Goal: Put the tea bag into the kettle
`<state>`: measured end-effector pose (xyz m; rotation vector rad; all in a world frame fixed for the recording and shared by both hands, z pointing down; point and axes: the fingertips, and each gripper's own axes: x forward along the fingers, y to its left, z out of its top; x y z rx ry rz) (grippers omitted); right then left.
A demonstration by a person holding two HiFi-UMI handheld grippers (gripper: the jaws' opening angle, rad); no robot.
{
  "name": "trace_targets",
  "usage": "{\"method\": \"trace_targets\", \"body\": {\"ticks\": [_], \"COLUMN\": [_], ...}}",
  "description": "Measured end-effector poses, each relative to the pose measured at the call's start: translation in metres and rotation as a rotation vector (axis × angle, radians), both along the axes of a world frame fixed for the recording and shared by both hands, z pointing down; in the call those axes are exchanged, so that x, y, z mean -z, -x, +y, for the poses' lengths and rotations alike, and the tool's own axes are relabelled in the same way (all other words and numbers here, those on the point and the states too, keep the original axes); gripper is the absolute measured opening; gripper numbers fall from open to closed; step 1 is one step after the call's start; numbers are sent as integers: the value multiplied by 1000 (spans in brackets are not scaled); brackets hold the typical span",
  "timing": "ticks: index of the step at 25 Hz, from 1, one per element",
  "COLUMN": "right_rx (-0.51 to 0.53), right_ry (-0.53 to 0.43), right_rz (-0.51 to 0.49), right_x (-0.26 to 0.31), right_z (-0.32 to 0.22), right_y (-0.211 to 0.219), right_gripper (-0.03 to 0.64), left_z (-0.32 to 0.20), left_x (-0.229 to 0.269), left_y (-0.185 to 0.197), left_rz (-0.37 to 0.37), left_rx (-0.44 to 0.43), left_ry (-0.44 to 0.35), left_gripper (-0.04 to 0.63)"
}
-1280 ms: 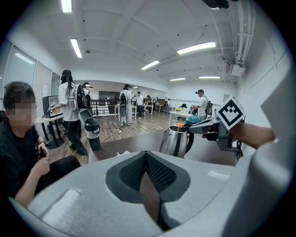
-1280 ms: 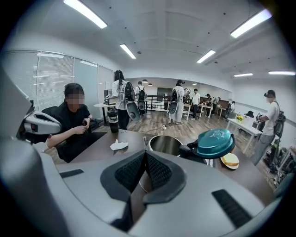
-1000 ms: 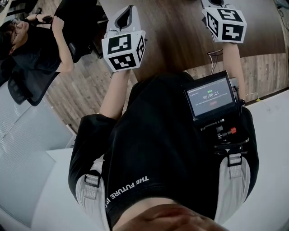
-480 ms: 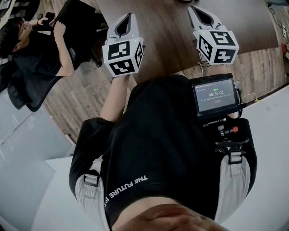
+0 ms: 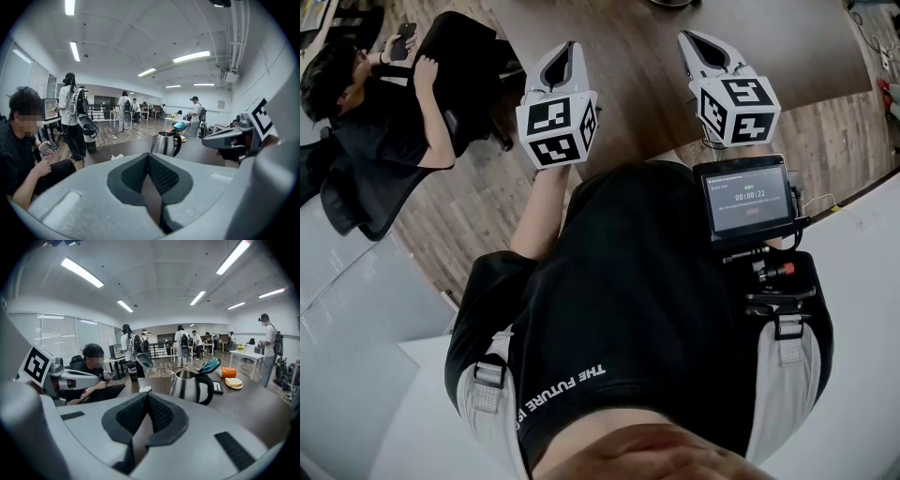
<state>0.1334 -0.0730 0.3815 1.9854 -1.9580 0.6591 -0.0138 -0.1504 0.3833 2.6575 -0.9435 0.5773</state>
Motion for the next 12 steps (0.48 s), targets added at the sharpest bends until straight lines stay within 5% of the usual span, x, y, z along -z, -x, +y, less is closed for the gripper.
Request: {"method": "trace_targets", "body": {"ticks": [12], "right_rx": [-5], "right_ry": [-10], "right_rz": [2], "right_x": [2], "right_z": [-2], "right_y": [0], "right_gripper": [8], "left_z": [2], "left_x": [1], "left_y": [-5], "left_rz": [-2], "left_rx": [-26], "left_ry": [-8], "left_gripper": [5]}}
